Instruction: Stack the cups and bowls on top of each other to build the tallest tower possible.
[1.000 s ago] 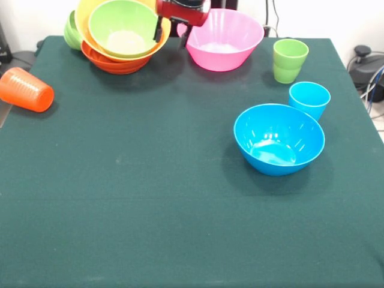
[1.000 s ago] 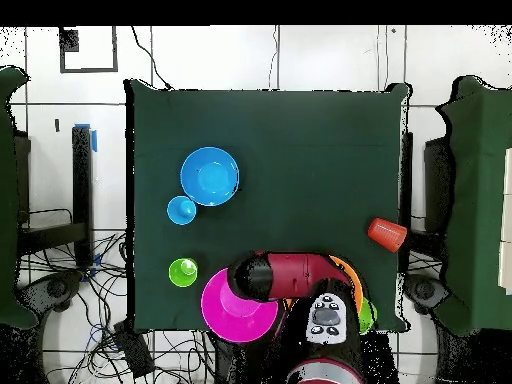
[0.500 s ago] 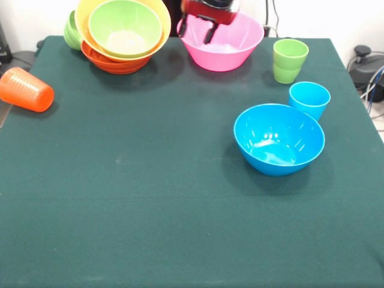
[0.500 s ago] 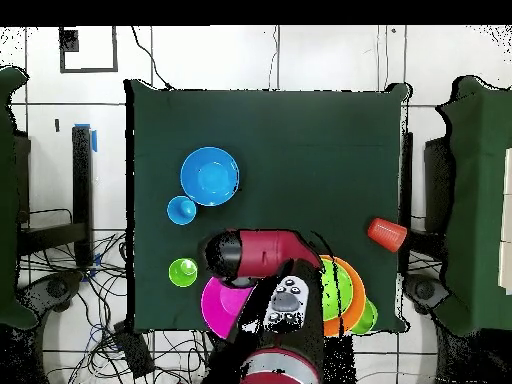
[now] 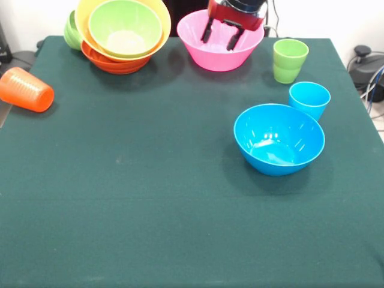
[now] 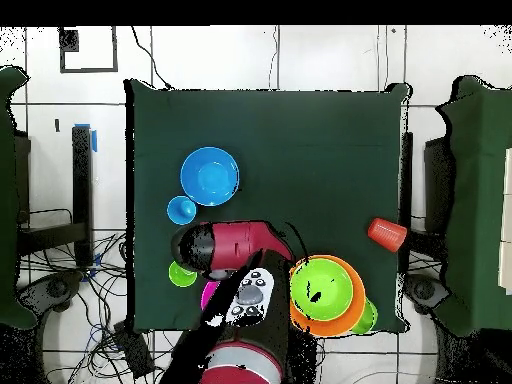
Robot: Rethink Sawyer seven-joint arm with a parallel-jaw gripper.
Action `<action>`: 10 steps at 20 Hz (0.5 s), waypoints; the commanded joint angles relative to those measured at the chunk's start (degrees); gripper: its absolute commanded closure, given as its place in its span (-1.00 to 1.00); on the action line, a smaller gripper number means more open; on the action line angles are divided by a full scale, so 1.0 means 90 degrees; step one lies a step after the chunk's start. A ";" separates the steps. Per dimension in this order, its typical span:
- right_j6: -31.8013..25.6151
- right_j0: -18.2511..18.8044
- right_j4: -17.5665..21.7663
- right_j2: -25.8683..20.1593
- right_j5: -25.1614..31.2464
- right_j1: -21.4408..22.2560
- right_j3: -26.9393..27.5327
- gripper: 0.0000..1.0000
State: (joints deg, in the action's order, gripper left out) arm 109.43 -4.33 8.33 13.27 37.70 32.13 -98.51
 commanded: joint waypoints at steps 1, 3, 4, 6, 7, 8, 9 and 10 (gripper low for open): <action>0.1127 -0.0026 -0.0063 -0.0323 -0.0720 -0.0871 0.0540 -1.00; 0.1124 -0.0053 0.0050 -0.0295 -0.0881 -0.0987 0.0593 -1.00; 0.1107 -0.0066 0.0100 -0.0291 -0.0983 -0.1036 0.0603 -1.00; 0.1088 -0.0083 0.0138 -0.0296 -0.1119 -0.1123 0.0629 -1.00; 0.1120 -0.0119 0.0129 -0.0272 -0.1178 -0.1161 0.0636 -1.00; 0.1116 -0.0122 0.0116 -0.0269 -0.1197 -0.1205 0.0668 -1.00; 0.1121 -0.0130 0.0091 -0.0264 -0.1228 -0.1237 0.0668 -1.00; 0.1124 -0.0137 0.0065 -0.0256 -0.1241 -0.1273 0.0687 -1.00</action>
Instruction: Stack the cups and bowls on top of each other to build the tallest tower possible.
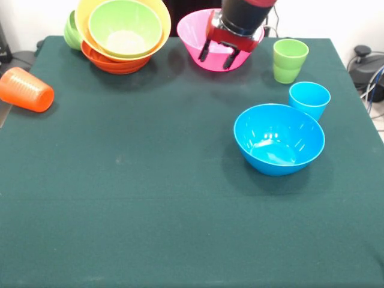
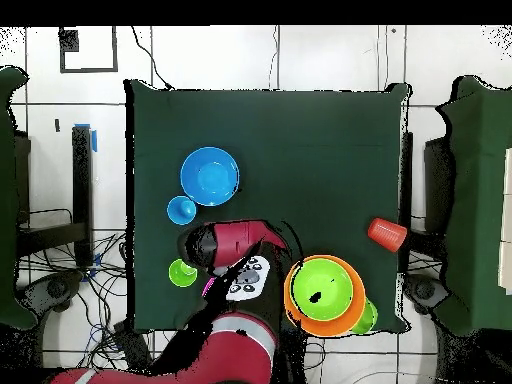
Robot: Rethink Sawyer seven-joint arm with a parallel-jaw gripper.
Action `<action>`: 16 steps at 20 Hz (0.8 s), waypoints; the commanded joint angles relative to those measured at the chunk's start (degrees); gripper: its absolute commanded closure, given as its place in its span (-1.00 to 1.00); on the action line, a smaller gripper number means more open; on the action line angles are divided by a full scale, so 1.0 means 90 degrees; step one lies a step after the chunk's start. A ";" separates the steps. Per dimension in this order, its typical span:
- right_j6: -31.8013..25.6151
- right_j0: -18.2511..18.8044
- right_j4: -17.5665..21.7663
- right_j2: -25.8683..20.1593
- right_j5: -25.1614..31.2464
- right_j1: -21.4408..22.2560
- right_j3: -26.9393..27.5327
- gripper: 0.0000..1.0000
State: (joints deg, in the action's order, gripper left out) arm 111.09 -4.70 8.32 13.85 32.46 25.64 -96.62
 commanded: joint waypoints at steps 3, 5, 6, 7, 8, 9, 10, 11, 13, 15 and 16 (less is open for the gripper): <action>0.0983 -0.0127 -0.0034 -0.0275 -0.0647 -0.0586 0.0456 -1.00; 0.1114 -0.0211 -0.0155 -0.0198 -0.0516 -0.0562 0.0451 -1.00; 0.1153 -0.0244 -0.0206 -0.0175 -0.0441 -0.0535 0.0449 -1.00; 0.1225 -0.0223 -0.0301 -0.0199 -0.0439 -0.0485 0.0377 -1.00; 0.1297 -0.0202 -0.0395 -0.0224 -0.0438 -0.0435 0.0305 -1.00; 0.1421 -0.0180 -0.0502 -0.0240 -0.0550 -0.0362 0.0175 -1.00; 0.1469 -0.0077 -0.0616 -0.0351 -0.0723 -0.0250 0.0012 -1.00; 0.1442 -0.0024 -0.0702 -0.0430 -0.0638 -0.0096 -0.0132 -1.00; 0.1231 -0.0081 -0.0732 -0.0419 -0.0136 0.0343 -0.0378 -1.00; 0.0820 -0.0034 -0.0702 -0.0502 0.0285 0.0857 -0.0765 -1.00; 0.0657 -0.0001 -0.0679 -0.0514 0.0386 0.1116 -0.1008 -1.00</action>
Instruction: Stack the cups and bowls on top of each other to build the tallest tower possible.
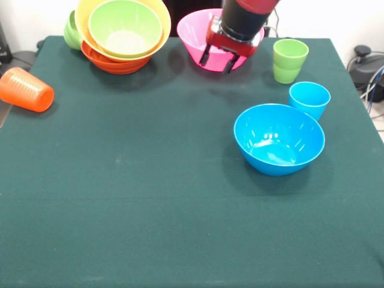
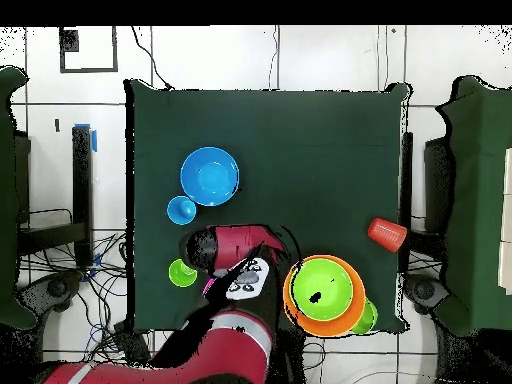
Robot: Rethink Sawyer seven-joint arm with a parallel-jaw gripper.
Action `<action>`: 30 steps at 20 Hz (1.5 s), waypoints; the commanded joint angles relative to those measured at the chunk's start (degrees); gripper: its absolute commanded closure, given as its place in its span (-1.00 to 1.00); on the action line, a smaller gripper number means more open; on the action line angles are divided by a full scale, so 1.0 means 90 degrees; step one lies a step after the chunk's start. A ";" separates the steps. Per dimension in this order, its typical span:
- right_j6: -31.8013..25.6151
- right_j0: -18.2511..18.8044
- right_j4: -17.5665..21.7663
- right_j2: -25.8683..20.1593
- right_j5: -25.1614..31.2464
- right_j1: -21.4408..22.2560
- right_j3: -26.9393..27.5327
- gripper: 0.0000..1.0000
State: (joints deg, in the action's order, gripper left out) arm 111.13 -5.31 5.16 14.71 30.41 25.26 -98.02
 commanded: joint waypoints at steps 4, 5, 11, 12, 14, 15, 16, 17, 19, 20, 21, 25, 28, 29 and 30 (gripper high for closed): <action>0.0180 0.0044 0.0069 -0.0415 0.0637 0.1750 -0.1321 -1.00; 0.0156 0.0065 0.0103 -0.0390 0.0737 0.1675 -0.1185 -1.00; 0.0946 -0.0337 0.0020 0.0038 0.1397 0.0300 0.0747 -1.00; 0.0918 -0.0256 -0.0043 -0.0024 0.1390 0.0101 0.0969 -1.00; 0.0752 0.0060 -0.0303 -0.0369 0.1398 -0.0198 0.1248 -1.00; 0.0713 0.0185 -0.0448 -0.0540 0.1458 -0.0310 0.1372 -1.00; 0.0715 0.0230 -0.0534 -0.0628 0.1505 -0.0420 0.1534 -1.00; 0.0675 0.0277 -0.0623 -0.0720 0.1789 -0.0514 0.1724 -1.00; 0.0628 0.0164 -0.0556 -0.0628 0.2635 -0.0626 0.2217 -1.00; 0.0615 0.0120 -0.0528 -0.0584 0.3051 -0.0656 0.2421 -1.00; 0.0623 0.0087 -0.0521 -0.0556 0.3437 -0.0714 0.2641 -1.00; 0.0989 -0.0036 -0.0756 -0.0575 0.3730 -0.0866 0.2976 -1.00; 0.1229 -0.0181 -0.0814 -0.0428 0.3797 -0.0859 0.3021 -1.00; 0.1331 -0.0229 -0.0836 -0.0371 0.3775 -0.0847 0.2992 -1.00; 0.1431 -0.0290 -0.0837 -0.0296 0.3780 -0.0856 0.3006 -1.00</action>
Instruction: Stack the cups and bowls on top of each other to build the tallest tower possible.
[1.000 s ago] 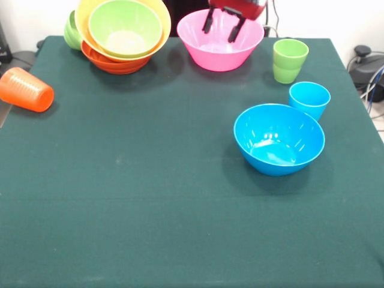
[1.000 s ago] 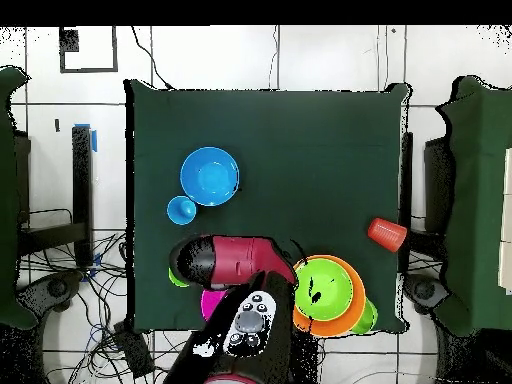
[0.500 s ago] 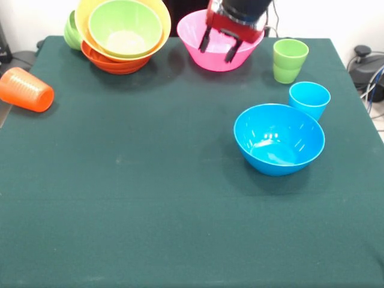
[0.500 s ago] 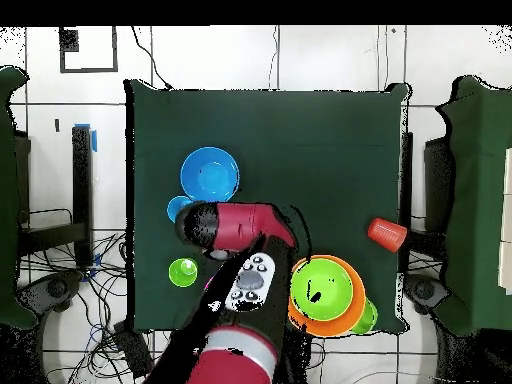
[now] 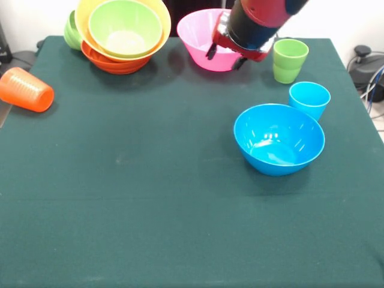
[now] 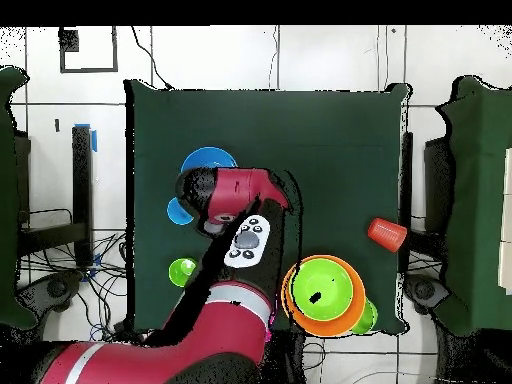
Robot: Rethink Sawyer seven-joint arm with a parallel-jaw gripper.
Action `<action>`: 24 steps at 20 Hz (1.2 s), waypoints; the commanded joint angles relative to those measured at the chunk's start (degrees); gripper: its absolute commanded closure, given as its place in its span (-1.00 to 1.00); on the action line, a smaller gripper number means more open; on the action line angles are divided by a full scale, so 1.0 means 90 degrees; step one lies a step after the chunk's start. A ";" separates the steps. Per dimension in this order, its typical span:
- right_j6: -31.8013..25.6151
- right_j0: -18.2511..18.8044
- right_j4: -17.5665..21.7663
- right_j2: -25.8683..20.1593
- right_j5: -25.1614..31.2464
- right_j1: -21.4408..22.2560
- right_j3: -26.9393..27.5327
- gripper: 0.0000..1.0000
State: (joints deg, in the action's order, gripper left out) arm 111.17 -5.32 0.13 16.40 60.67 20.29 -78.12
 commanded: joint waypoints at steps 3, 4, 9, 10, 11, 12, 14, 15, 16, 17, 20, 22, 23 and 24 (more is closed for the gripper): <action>0.1980 -0.0579 -0.0308 -0.0110 0.0582 -0.0256 0.0757 -1.00; 0.2036 -0.0640 -0.0341 -0.0074 0.0541 -0.0228 0.0726 -1.00; 0.1809 -0.0474 -0.0641 -0.0400 -0.0654 -0.0232 0.0526 -1.00; 0.1595 -0.0327 -0.0652 -0.0564 -0.1179 -0.0265 0.0441 -1.00; 0.1407 -0.0169 -0.0715 -0.0757 -0.1655 -0.0315 0.0353 -1.00; 0.1172 0.0030 -0.0782 -0.1025 -0.2205 -0.0353 0.0209 -1.00; 0.0822 0.0326 -0.0865 -0.1453 -0.2826 -0.0453 0.0078 -1.00; 0.0745 0.0421 -0.0900 -0.1607 -0.2991 -0.0502 0.0063 -1.00; 0.0572 0.0587 -0.0931 -0.1871 -0.3269 -0.0540 0.0006 -1.00; 0.0508 0.0697 -0.0964 -0.2052 -0.3402 -0.0586 -0.0011 -1.00; 0.0273 0.1092 -0.0920 -0.2681 -0.3915 -0.0614 -0.0152 -1.00; -0.0114 0.1420 -0.0840 -0.3167 -0.3846 -0.0675 -0.0151 -1.00; -0.0170 0.1521 -0.0792 -0.3295 -0.3786 -0.0675 -0.0170 -1.00; -0.0277 0.1637 -0.0678 -0.3450 -0.3831 -0.0714 -0.0162 -1.00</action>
State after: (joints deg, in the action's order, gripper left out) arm 117.34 4.21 -6.63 2.98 29.27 17.61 -76.05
